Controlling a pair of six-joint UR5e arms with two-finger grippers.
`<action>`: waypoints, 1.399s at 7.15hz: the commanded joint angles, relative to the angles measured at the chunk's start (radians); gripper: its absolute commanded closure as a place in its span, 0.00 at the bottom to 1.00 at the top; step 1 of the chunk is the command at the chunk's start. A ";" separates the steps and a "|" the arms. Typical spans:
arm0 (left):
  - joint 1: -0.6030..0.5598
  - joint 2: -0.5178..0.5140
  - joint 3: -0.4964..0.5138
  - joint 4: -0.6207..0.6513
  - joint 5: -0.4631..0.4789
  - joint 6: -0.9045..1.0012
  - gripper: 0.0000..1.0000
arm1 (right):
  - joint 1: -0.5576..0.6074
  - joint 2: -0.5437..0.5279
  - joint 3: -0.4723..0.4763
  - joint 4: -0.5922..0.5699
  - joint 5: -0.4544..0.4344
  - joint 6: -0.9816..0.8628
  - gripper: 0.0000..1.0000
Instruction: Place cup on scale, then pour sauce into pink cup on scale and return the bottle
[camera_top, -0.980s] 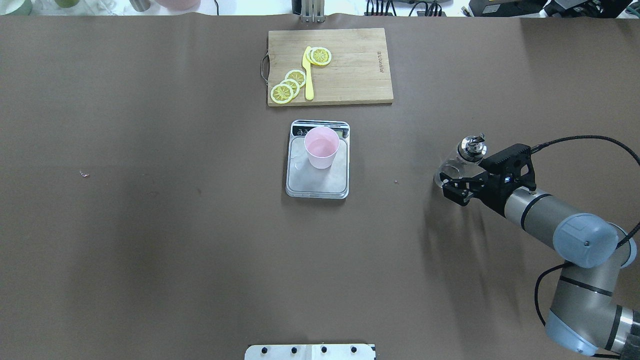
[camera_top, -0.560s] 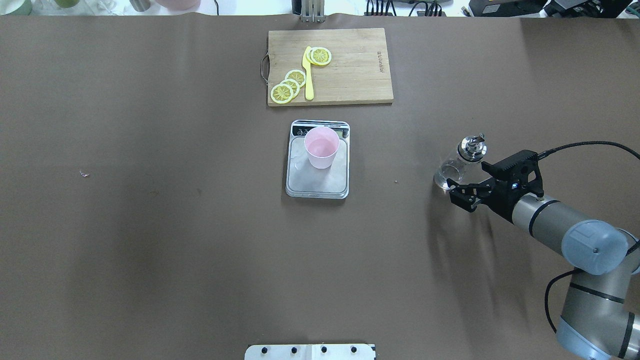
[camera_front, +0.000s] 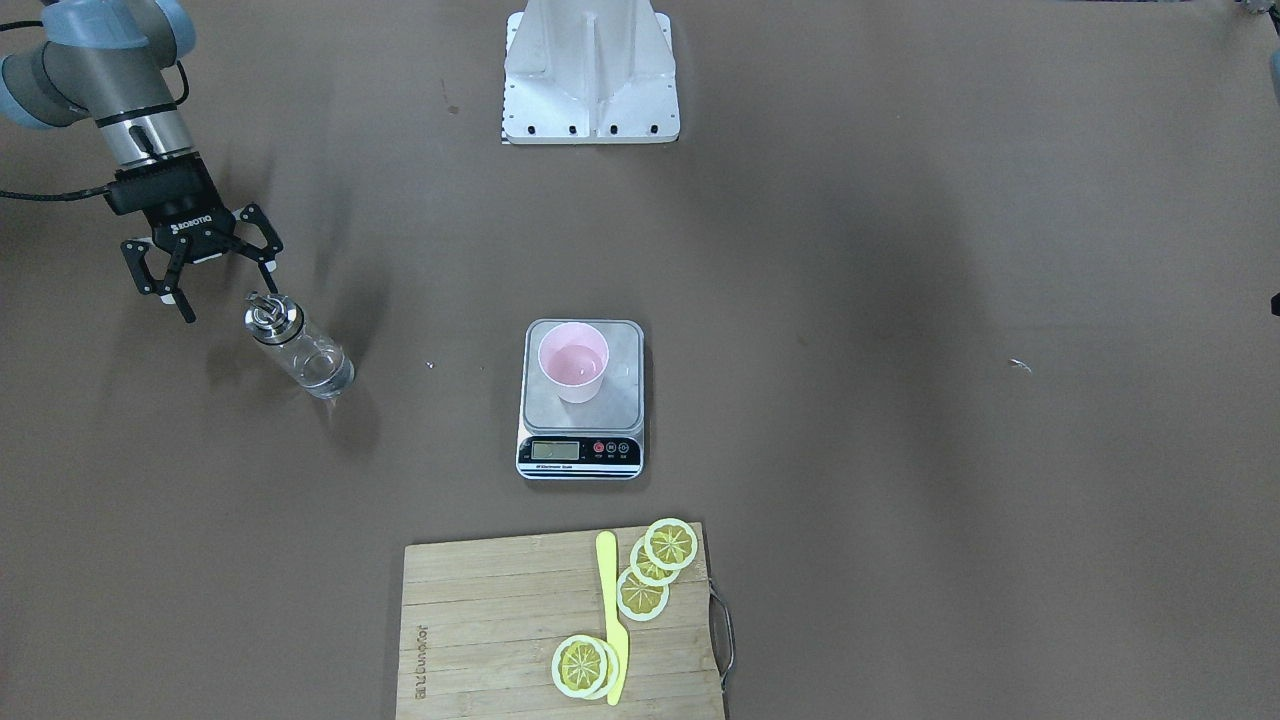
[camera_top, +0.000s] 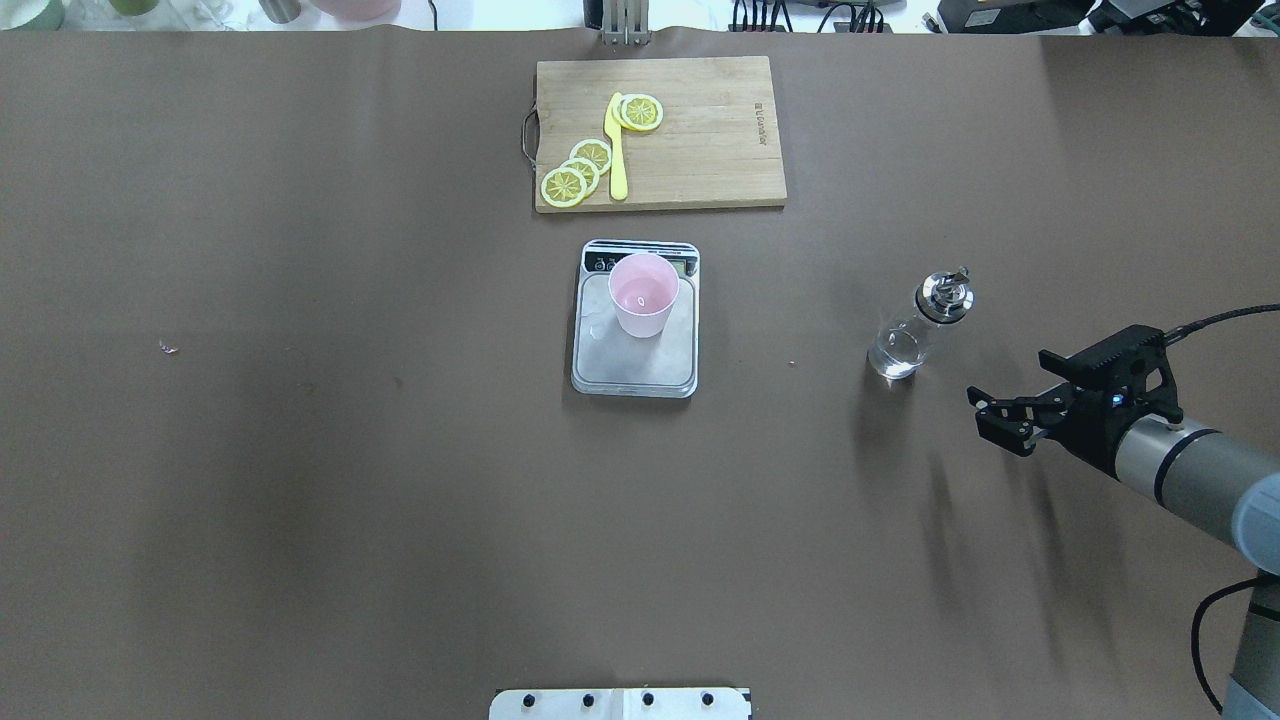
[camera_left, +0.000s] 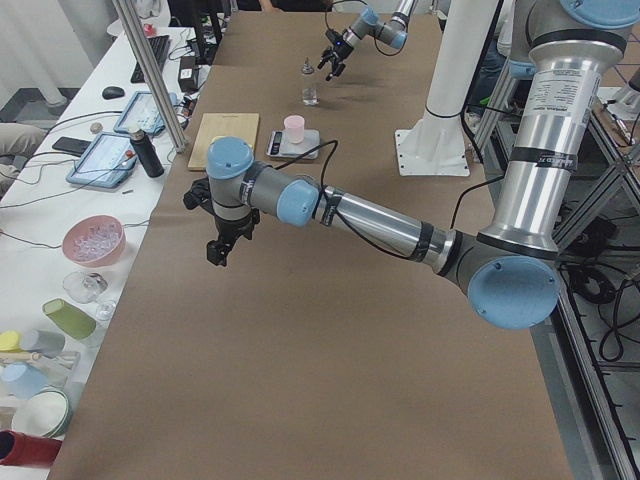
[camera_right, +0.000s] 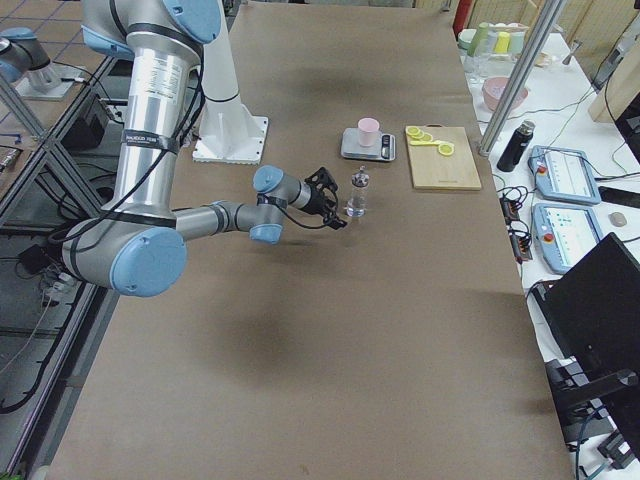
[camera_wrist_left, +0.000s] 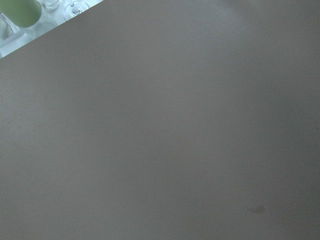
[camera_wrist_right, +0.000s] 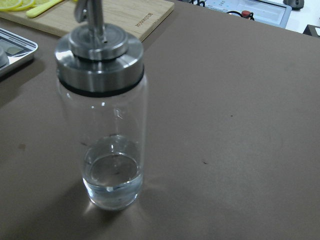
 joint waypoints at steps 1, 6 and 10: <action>0.000 0.004 0.002 0.000 -0.002 0.003 0.03 | 0.066 -0.033 -0.001 -0.003 -0.009 -0.006 0.00; 0.000 0.023 0.014 -0.002 -0.005 0.009 0.03 | 0.312 0.081 -0.119 -0.092 0.183 0.003 0.00; -0.027 0.059 0.016 0.012 -0.005 0.009 0.03 | 0.703 0.196 -0.244 -0.277 0.731 -0.198 0.00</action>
